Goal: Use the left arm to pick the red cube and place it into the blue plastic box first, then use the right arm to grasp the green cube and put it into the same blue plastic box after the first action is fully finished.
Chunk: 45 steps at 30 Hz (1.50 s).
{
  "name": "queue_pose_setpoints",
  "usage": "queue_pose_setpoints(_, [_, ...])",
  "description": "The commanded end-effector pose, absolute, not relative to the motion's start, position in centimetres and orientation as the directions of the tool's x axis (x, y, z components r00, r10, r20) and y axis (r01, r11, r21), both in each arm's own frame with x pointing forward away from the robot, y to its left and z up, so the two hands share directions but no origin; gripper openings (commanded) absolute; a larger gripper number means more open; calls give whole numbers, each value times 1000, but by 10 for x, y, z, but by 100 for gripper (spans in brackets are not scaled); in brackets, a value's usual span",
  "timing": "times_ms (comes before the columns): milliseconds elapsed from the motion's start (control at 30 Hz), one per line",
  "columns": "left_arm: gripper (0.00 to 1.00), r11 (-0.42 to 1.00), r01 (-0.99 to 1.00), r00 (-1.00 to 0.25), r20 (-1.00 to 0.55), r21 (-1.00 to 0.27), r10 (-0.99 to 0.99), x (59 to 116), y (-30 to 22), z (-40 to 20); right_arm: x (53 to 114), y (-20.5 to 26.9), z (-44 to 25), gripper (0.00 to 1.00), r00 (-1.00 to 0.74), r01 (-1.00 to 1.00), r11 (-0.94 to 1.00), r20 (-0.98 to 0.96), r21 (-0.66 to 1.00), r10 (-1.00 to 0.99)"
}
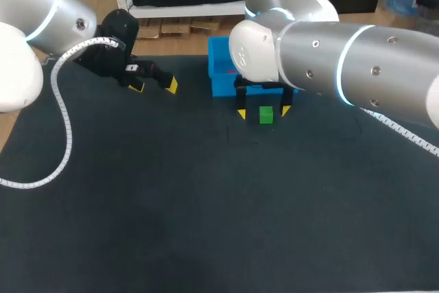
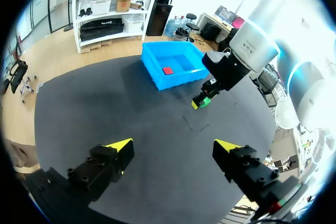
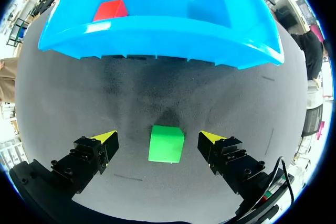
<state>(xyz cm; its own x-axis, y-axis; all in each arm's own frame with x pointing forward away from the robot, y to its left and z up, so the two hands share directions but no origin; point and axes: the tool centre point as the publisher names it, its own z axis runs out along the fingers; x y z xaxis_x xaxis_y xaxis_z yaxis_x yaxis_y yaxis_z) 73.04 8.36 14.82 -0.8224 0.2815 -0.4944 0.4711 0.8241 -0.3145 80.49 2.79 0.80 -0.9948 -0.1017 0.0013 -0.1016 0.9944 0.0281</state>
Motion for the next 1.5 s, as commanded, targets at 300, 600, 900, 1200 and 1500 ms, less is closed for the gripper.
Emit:
queue_pose_setpoints(300, [100, 824, 471, -822, -495, -315, 281, 730, 84, 148, 806, 20, 4, 100, -996, -85, 996, 5, 26, -85])
queue_pose_setpoints(600, [100, 824, 471, -822, -495, -315, 281, 730, 84, 148, 803, 20, -1, 100, -997, -81, 996, 12, 32, -82])
queue_pose_setpoints(900, [100, 824, 471, -822, -495, -315, 281, 730, 84, 148, 802, 21, -4, 100, -996, -86, 996, 10, 28, -87])
queue_pose_setpoints(1200, [100, 824, 471, -822, -495, -315, 281, 730, 84, 148, 801, 22, -8, 100, -996, -84, 996, 11, 27, -84])
queue_pose_setpoints(1500, [100, 824, 471, -822, -495, -315, 281, 730, 84, 148, 801, 24, -11, 100, -997, -79, 996, 9, 29, -80])
